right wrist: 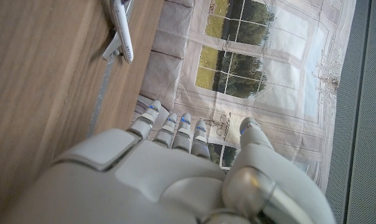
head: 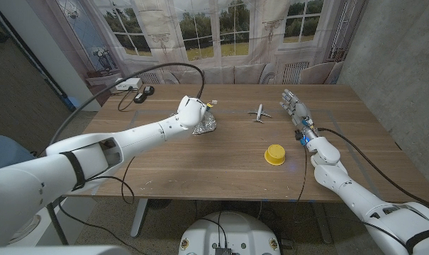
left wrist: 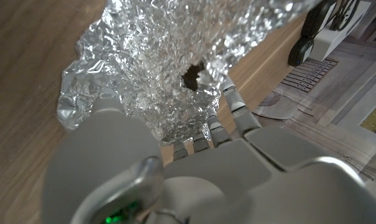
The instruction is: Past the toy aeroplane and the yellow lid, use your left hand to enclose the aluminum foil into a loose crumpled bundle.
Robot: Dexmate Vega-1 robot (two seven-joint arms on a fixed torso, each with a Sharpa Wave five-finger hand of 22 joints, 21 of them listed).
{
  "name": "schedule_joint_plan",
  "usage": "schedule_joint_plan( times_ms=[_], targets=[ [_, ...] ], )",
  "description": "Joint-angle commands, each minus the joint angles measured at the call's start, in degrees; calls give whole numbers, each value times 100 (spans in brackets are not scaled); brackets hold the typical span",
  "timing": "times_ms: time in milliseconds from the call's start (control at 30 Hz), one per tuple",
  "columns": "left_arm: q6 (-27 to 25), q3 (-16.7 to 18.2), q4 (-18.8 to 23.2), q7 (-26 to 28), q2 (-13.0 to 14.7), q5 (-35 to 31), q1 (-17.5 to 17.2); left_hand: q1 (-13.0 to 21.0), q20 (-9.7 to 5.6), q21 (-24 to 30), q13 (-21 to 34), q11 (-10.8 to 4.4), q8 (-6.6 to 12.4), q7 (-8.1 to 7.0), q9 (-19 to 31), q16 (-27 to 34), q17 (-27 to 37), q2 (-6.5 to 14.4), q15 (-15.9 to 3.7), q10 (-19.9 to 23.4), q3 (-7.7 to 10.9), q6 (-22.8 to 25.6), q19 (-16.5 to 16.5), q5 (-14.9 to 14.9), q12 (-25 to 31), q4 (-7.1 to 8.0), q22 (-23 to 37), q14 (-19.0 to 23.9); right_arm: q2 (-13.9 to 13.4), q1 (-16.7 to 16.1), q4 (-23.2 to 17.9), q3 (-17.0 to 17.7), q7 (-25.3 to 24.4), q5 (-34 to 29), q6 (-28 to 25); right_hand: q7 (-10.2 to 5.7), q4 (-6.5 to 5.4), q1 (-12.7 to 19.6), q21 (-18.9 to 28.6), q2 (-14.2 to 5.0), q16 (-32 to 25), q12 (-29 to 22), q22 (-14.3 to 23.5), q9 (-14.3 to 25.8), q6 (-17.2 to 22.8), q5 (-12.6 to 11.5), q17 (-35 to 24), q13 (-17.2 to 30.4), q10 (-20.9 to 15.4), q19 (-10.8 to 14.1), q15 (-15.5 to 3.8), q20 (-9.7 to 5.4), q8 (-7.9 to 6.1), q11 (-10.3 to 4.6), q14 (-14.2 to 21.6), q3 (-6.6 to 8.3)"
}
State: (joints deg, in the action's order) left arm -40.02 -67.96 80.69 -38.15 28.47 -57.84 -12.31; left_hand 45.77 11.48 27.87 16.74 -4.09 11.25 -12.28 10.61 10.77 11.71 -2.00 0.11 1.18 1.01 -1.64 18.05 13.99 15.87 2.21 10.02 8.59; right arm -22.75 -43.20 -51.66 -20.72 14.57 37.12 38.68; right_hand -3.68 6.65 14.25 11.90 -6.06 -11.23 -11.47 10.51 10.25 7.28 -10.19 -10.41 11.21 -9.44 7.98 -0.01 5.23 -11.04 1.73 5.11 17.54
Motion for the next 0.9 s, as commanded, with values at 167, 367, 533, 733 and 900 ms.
schedule_joint_plan(
  times_ms=[167,367,533,733,900],
  targets=[
    [-216,1275,1158,488,530,1286,-410,-125,70,-138,-23,-27,42,-22,19,45,-28,49,47,94,-20,121,-219,44,-11,87,15,-7,77,68,174,-6,60,26,81,7,19,-5,2,-28,-2,-16,12,22,68,-37,-15,11,-39,-25,36,-6,-6,-30,11,57],
    [-498,1008,1226,161,621,1217,-181,-177,75,-198,-45,54,22,-25,16,36,-49,56,191,31,-46,125,-255,48,-54,108,22,-41,71,47,162,1,62,25,118,-6,21,-5,4,-26,0,-17,12,22,75,-36,-14,11,-45,-24,36,-7,-7,-26,11,59],
    [-640,669,1123,-160,598,952,1,-253,89,-290,-85,141,-88,-15,9,16,-75,-5,310,-54,-115,-153,-320,52,-118,120,27,-91,45,26,103,7,31,19,93,-9,25,-2,5,-25,2,-17,12,22,76,-37,-12,11,-49,-22,38,-7,-5,-44,12,63],
    [-305,1084,1364,424,770,1401,-250,45,68,-439,-178,-203,52,-16,8,22,-122,130,67,183,-11,146,-316,128,-85,-44,30,-128,58,62,125,-9,26,-2,88,-5,20,-10,4,-29,0,-16,12,22,77,-36,-15,11,-52,-26,41,-7,-3,-48,16,65],
    [-108,923,1408,290,933,1203,-27,1145,-632,-594,-363,-262,89,105,20,35,-177,412,-461,691,377,782,80,125,-60,-716,15,256,101,99,215,-26,48,-3,98,-1,16,-17,5,-28,1,-17,12,22,82,-35,-16,11,-58,-26,47,-8,-3,-37,14,65]
  ],
)
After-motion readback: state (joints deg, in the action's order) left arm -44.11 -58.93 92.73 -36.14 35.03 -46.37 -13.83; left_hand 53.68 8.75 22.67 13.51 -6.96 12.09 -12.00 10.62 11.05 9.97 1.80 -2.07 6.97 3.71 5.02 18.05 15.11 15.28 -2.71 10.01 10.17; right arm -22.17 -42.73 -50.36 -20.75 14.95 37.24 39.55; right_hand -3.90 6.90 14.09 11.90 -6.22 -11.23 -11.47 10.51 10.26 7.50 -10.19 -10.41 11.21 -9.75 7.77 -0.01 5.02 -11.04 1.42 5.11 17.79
